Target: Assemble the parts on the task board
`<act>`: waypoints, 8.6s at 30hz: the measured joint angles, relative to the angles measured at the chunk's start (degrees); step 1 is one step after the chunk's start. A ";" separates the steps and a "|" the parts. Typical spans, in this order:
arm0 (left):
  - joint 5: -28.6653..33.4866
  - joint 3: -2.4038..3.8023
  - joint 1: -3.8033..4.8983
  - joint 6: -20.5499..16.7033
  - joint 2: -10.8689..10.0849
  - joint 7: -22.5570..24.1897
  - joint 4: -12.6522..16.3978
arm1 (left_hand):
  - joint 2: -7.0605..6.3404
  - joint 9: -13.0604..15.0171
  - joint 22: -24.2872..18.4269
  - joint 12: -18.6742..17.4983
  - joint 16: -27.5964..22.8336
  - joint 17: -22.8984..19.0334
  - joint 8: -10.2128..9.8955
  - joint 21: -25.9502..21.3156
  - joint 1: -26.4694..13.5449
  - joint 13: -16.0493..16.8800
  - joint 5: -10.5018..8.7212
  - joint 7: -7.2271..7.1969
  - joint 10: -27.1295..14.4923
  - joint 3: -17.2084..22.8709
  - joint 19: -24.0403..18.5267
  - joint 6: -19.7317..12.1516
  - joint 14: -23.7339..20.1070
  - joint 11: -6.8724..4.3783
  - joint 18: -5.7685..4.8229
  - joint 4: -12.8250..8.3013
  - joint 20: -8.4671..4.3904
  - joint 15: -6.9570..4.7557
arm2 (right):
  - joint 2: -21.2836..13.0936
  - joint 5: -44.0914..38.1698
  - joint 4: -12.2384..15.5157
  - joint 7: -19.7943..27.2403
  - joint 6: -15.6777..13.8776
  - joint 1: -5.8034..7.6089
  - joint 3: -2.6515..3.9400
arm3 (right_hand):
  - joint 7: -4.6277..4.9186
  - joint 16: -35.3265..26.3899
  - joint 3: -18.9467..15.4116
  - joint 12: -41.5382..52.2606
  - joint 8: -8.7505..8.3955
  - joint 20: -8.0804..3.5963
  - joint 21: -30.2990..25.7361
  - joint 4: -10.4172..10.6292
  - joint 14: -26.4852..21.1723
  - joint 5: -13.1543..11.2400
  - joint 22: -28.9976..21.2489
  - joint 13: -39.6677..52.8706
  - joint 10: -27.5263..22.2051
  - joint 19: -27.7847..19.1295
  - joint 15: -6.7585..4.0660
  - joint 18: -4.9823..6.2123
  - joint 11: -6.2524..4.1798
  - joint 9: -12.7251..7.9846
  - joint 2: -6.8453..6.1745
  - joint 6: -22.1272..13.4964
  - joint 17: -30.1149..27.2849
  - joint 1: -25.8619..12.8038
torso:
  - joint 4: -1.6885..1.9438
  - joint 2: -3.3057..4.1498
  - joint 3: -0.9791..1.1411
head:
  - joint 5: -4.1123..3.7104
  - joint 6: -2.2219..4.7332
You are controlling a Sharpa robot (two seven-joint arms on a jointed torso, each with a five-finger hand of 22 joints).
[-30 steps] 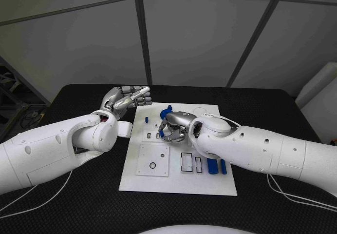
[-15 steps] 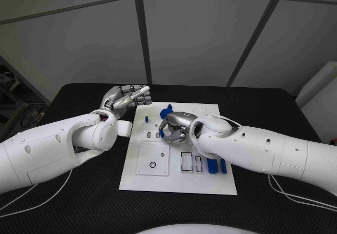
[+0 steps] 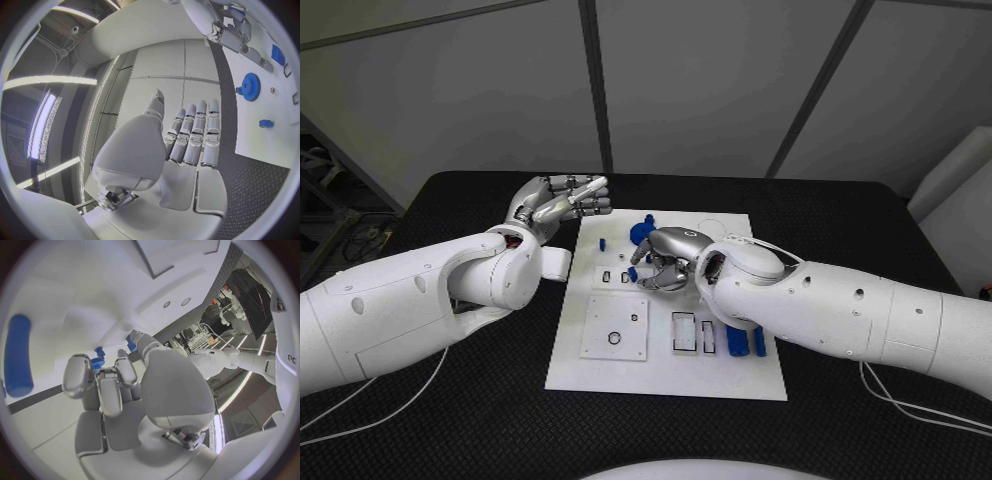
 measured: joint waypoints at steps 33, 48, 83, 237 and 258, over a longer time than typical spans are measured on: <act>-21.46 0.06 3.44 11.09 -2.32 -21.66 -3.21 | 3.12 4.32 18.53 23.11 53.18 46.18 7.18 26.95 -8.46 15.16 0.45 -8.08 22.25 -5.33 25.50 12.65 27.90 -10.09 -0.04 4.25 -11.01 -11.28 | -17.90 20.17 14.53 16.51 -7.43 1.71 3.23 | -1.34 -2.64 -1.41 -0.66 2.95 -0.53 -2.94 0.77 -0.09 0.80 -4.50 -1.20 -0.40 -2.99 -0.35 -0.01 -0.83 1.67 1.02 4.21 0.03 0.23 | -0.42 -1.13 0.11 | 0.60 0.26; -39.89 -1.10 8.50 21.03 2.11 -45.22 -3.96 | 4.32 14.09 58.18 53.33 67.90 66.61 14.42 58.25 -12.77 47.85 0.38 -9.33 19.57 -9.76 32.87 11.11 28.35 -11.59 -7.50 10.56 -12.79 -12.42 | -18.78 33.16 9.77 18.28 -8.34 3.36 5.19 | -1.33 -3.54 -1.41 -2.39 2.95 -0.91 -4.01 0.77 0.00 1.34 -6.58 -3.13 -1.64 -3.99 -0.44 -0.01 -1.24 1.72 1.24 4.21 0.02 0.45 | -0.37 -1.88 0.74 | 1.06 -0.04; -47.05 -7.83 12.05 30.08 11.33 -60.90 -8.86 | 4.60 17.90 61.14 50.84 67.90 66.88 16.20 59.93 -12.89 45.43 0.38 -9.10 16.15 -11.21 34.00 8.27 28.35 -11.26 -7.12 12.01 -13.10 -12.41 | -17.19 34.94 7.19 17.07 -8.80 3.55 5.20 | -1.33 -3.81 -1.55 -2.55 3.16 -0.92 -4.52 0.92 0.00 2.58 -7.22 -3.44 -1.63 -4.41 -0.43 -0.01 -1.23 1.80 1.23 4.21 0.01 0.45 | -0.37 -1.74 0.66 | 1.18 -1.25; -45.36 -7.92 12.14 33.96 15.10 -59.89 -12.49 | -6.28 29.10 65.43 45.99 67.90 67.63 23.51 61.24 -13.86 39.75 4.42 -9.62 14.96 36.80 35.21 3.05 28.35 -12.07 -7.13 7.05 -13.52 -13.21 | -15.43 33.34 6.12 15.51 -7.34 3.54 5.19 | -1.53 -4.01 -1.56 -2.61 3.34 -0.92 -4.89 1.27 0.01 4.47 -7.46 -3.50 -1.62 -4.40 -0.84 -0.01 -1.23 1.97 1.23 4.41 0.00 0.45 | -0.16 -1.85 0.66 | 0.79 -3.18; -44.05 -7.95 12.11 31.30 11.67 -57.80 -9.26 | -8.09 30.96 66.53 46.83 67.69 67.74 24.87 61.47 -18.98 40.26 8.91 -10.24 16.22 41.83 35.21 3.69 28.36 -12.29 -7.14 4.18 -13.52 -13.19 | -15.22 33.22 5.67 15.40 -6.85 3.54 5.19 | -1.53 -4.01 -1.56 -2.61 3.33 -0.92 -4.89 1.27 0.00 4.79 -7.45 -3.50 -1.62 -4.40 -0.83 -0.01 -1.23 1.96 1.23 4.41 0.00 0.45 | -0.16 -1.82 0.72 | 1.45 -3.20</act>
